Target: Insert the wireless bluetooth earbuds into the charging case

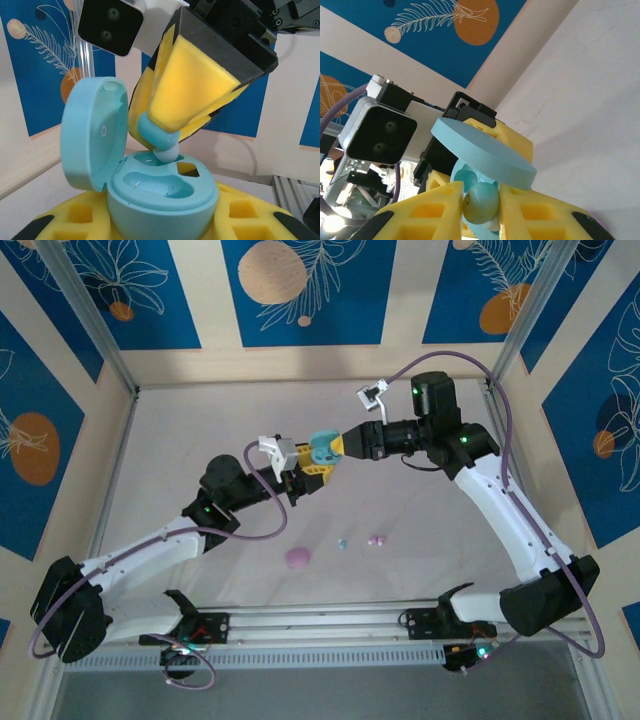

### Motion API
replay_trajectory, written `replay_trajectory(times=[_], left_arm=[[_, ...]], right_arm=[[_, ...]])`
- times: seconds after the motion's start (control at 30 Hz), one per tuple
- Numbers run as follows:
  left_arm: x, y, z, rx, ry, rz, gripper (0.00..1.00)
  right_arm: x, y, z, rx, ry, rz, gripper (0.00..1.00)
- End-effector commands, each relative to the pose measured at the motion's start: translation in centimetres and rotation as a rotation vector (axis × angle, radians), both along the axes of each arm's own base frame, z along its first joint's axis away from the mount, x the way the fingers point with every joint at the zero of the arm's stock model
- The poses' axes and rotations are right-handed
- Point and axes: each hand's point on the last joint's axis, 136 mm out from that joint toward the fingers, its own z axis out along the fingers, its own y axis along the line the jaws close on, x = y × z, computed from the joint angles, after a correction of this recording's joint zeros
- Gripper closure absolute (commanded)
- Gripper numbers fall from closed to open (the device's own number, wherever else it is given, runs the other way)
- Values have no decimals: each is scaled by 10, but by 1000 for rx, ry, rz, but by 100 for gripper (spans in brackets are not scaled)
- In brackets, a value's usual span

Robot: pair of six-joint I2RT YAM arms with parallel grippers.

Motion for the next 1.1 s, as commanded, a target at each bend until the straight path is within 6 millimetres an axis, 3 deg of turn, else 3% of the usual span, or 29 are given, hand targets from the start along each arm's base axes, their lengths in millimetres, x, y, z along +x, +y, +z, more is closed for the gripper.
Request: replay_trajectory(times=[0.0,1.07], left_arm=[[-12,-2,33,-81,-73,-46,74],[-15,-4,32,-86,-55,-71,75]], right_arm=[[-11,5,-9,-45,4,25,76],[0,1,-11,-188,-40,-74,69]])
